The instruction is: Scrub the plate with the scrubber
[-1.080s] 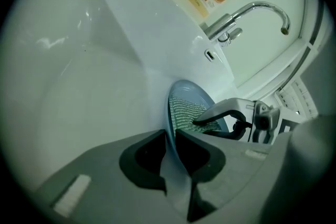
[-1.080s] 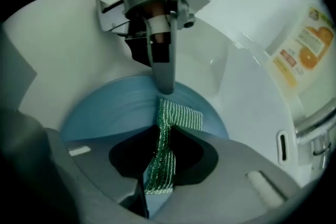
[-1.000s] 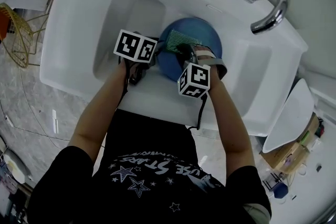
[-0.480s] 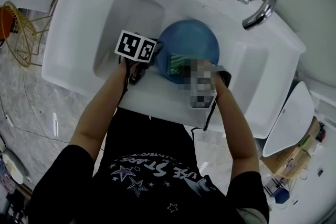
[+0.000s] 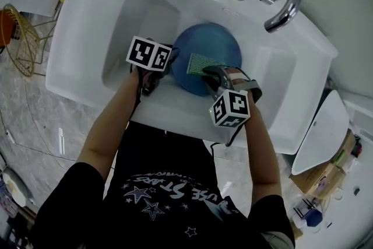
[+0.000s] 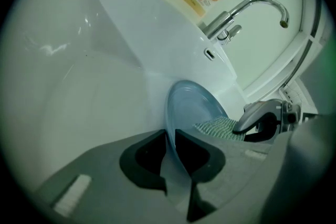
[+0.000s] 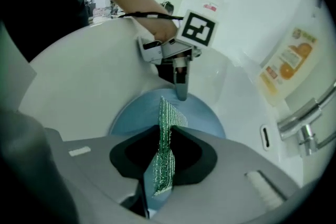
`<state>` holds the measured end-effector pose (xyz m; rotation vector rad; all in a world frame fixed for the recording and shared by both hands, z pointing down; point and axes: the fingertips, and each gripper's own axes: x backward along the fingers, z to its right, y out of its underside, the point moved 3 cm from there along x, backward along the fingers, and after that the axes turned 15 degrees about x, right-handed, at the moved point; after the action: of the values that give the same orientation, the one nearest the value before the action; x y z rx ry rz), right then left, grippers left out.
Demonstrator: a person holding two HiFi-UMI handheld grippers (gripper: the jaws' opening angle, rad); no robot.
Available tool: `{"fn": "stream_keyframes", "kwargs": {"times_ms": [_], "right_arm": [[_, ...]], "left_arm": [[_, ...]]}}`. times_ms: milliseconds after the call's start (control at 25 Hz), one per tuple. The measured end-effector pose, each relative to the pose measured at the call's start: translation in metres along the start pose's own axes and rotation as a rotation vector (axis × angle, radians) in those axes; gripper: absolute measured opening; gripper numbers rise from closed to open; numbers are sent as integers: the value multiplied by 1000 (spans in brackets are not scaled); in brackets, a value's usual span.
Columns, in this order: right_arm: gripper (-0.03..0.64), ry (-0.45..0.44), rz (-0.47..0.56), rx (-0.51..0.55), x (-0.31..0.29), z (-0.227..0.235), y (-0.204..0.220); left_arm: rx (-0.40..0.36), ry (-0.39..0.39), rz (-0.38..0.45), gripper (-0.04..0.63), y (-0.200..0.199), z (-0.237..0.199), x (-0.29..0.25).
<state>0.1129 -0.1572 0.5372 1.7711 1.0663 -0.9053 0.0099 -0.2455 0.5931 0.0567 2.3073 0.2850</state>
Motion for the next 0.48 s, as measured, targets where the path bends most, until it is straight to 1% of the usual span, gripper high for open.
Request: {"fn": "stream_keyframes", "kwargs": {"times_ms": [80,160,240,400,480], "right_arm": [[100,69,-2,-50,3,18,4],[100,139,-51,-63,2,35,12],[98,181,-115,-51,-6,46,21],[98,192,-204,-17,-31,54,34],[98,178,-224,-32,-42,53,39]], "left_arm": [[0,2,1,67,0,0,0],[2,5,3,66,-1,0,-1],[2,8,4,66,-1,0,0],[-6,2,2,65,-1,0,0],[-9,0,3,64,-1,0,0]]}}
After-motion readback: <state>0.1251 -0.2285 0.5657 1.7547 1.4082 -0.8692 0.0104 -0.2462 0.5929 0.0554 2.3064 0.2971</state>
